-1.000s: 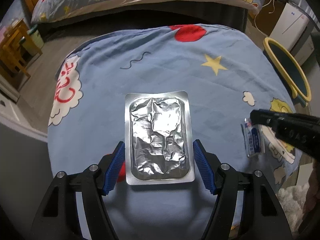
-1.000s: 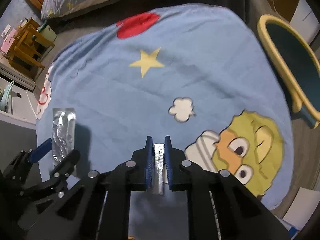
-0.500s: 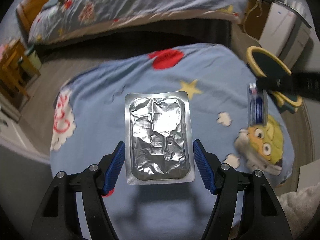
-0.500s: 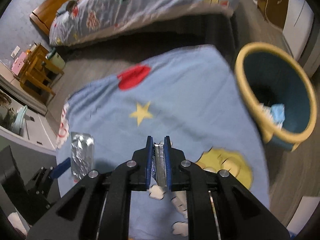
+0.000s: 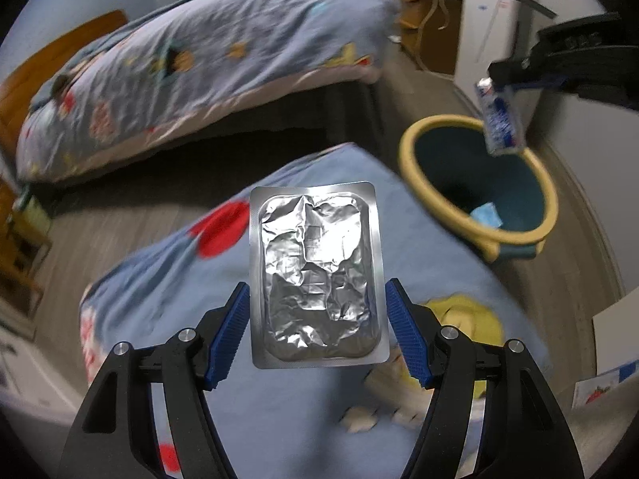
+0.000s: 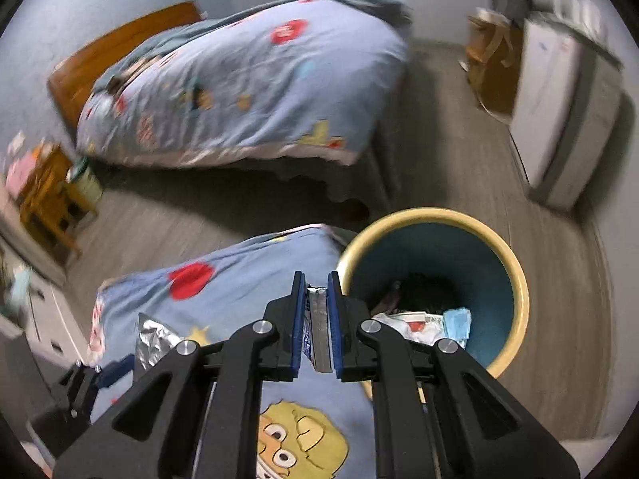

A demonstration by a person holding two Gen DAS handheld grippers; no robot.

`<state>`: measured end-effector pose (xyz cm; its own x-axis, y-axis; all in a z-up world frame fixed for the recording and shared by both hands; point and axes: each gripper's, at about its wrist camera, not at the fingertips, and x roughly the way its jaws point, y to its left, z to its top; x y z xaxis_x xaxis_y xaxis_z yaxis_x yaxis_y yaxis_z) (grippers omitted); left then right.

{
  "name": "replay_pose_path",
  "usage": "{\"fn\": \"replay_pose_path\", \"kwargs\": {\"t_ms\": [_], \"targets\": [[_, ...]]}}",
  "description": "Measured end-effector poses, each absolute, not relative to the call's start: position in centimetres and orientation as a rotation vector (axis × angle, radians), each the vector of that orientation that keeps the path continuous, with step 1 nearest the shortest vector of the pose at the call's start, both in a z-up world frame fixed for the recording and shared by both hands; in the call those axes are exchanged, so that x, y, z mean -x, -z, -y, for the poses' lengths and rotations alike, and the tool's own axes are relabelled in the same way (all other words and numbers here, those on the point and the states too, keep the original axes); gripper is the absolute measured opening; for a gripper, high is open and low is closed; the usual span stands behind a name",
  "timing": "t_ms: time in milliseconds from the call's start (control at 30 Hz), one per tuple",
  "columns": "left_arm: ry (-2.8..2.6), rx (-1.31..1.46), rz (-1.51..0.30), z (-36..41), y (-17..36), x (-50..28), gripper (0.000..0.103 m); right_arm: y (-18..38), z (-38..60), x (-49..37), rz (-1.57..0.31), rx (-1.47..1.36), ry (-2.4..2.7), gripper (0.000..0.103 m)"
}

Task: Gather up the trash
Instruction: 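Carry the foil pack and medicine box over the bin with both grippers, then open both grippers to drop the foil pack and medicine box into the bin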

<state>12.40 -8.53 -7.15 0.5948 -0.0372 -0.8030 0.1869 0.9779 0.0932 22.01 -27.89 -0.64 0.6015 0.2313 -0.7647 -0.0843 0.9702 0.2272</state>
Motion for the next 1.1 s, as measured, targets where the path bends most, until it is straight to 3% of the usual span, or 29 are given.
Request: {"fn": "replay_pose_path", "kwargs": {"t_ms": [533, 900, 967, 1033, 1100], "targets": [[0.337, -0.195, -0.843, 21.0, 6.5, -20.5, 0.069, 4.9, 39.4, -26.2, -0.942, -0.231, -0.043, 0.011], [0.358, -0.213, -0.895, 23.8, 9.6, -24.0, 0.069, 8.1, 42.0, -27.1, -0.998, -0.340, -0.031, 0.011], [0.353, -0.210, -0.899, 24.0, 10.0, -24.6, 0.070, 8.3, 42.1, -27.2, -0.998, -0.358, -0.031, 0.016], [0.345, -0.195, -0.891, 23.8, 10.1, -24.8, 0.080, 8.1, 42.2, -27.3, -0.989, -0.360, -0.022, 0.036], [0.346, -0.170, -0.887, 23.5, 10.0, -25.1, 0.082, 7.9, 42.3, -27.3, -0.981, -0.358, -0.020, 0.040]]}}
